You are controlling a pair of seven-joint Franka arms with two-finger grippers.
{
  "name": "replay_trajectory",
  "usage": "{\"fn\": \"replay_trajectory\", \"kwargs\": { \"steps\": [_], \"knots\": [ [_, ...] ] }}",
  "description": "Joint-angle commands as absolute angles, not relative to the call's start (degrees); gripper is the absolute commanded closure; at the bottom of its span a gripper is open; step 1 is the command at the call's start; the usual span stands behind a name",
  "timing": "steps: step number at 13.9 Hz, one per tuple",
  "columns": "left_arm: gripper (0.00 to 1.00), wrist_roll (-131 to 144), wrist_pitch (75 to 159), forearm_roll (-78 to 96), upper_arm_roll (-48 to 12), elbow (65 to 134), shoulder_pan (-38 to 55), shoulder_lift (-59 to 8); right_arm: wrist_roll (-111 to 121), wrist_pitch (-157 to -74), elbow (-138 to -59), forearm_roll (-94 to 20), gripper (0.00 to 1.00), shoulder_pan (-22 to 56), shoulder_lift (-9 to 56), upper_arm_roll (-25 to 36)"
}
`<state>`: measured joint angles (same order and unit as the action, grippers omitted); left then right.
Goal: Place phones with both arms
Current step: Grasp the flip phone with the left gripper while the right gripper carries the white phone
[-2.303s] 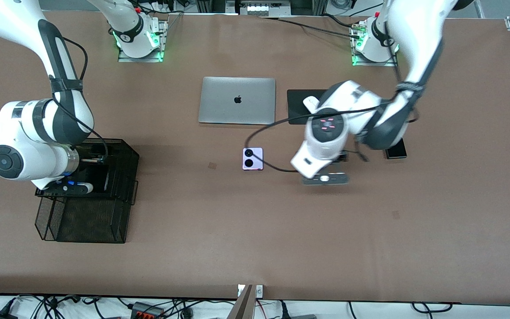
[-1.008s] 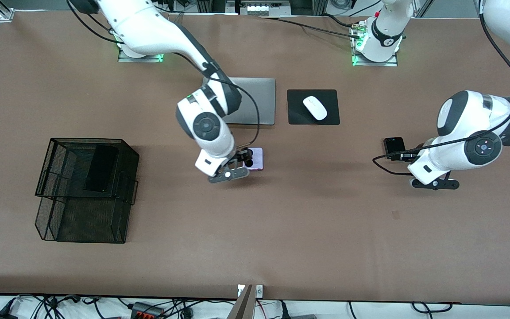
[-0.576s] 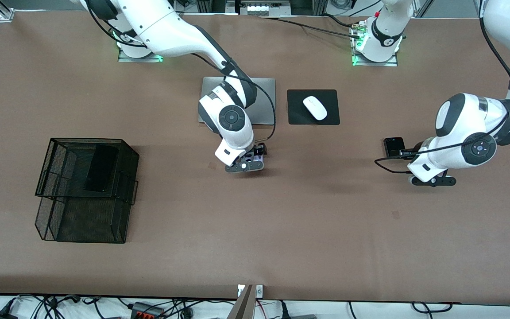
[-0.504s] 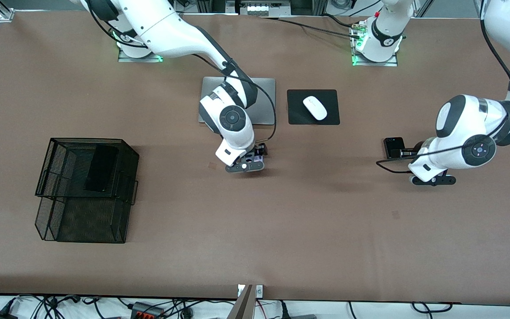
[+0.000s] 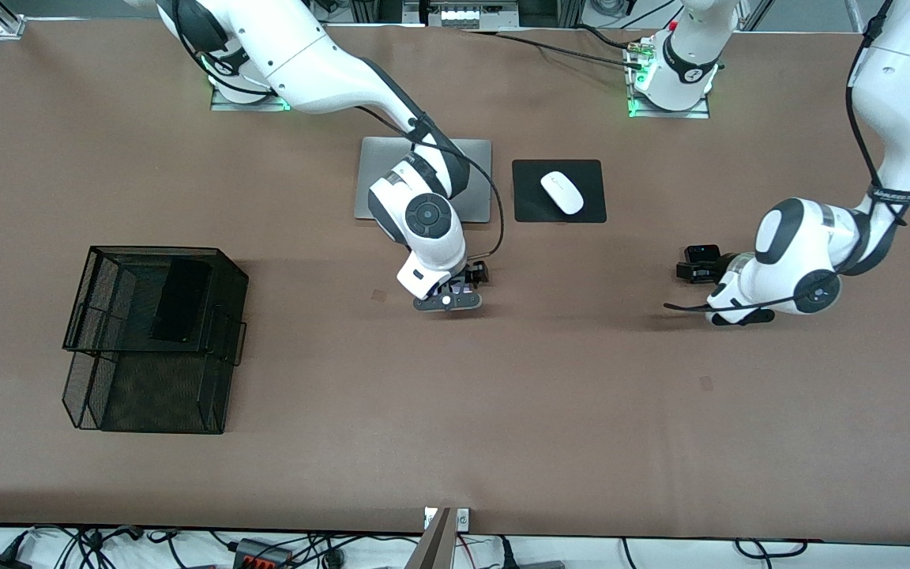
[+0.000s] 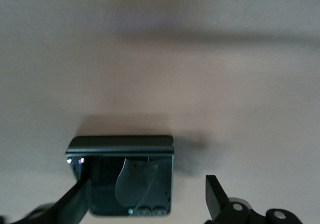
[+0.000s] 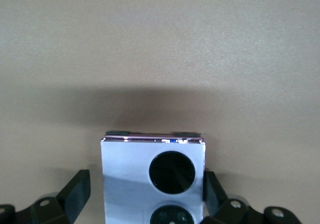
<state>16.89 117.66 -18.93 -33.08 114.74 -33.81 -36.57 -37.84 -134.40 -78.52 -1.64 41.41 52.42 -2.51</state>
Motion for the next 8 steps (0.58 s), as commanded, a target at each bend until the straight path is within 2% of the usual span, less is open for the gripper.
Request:
{"fn": "replay_trajectory", "kwargs": {
  "steps": [1,3,4,5,6,7,8],
  "knots": [
    [0.00,17.67,121.03,-23.89,-32.78,117.95,-34.28,-34.90,-39.38,-134.83,-76.73,0.08,0.00,42.36,54.14,-1.93],
    [0.00,17.67,121.03,-23.99,-32.78,117.95,-34.28,-34.80,-39.29,-134.56,-76.82,2.53,0.00,42.54,54.14,-1.93],
    [0.00,17.75,120.76,-23.99,-32.87,117.86,-34.19,-34.54,-39.20,-134.39,-76.82,3.42,0.18,42.63,54.14,-1.93],
    [0.00,18.01,120.15,-23.99,-32.96,117.69,-34.19,-34.37,-39.20,-133.86,-76.82,3.17,0.53,42.63,53.97,-1.93],
    [0.00,18.02,119.89,-23.99,-32.87,117.42,-34.02,-34.19,-39.03,-132.47,-76.82,3.16,0.71,42.54,53.53,-1.93],
    [0.00,17.93,119.88,-23.99,-32.87,117.33,-34.10,-34.10,-39.02,-130.45,-76.64,3.16,0.76,42.37,52.66,-1.93],
    [0.00,18.02,119.88,-23.99,-32.87,117.33,-34.10,-34.36,-39.02,-128.78,-75.86,3.16,0.77,41.93,51.69,-1.93]
  ]
}}
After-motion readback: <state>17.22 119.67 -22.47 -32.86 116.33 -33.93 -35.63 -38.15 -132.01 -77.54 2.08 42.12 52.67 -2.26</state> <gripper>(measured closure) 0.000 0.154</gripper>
